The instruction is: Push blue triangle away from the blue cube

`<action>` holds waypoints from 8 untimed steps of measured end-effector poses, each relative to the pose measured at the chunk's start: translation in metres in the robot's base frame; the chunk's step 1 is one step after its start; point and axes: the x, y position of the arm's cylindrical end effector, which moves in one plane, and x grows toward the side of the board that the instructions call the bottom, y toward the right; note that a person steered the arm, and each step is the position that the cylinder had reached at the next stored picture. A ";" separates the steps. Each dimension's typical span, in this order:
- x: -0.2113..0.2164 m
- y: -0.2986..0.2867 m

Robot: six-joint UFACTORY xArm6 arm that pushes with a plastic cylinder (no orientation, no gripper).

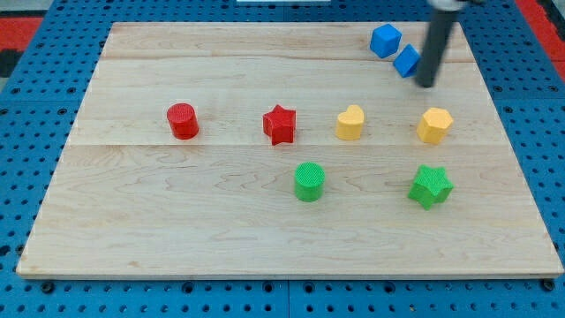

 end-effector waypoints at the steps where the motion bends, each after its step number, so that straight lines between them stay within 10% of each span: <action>1: -0.050 0.002; 6: 0.000 -0.174; 8: -0.051 -0.108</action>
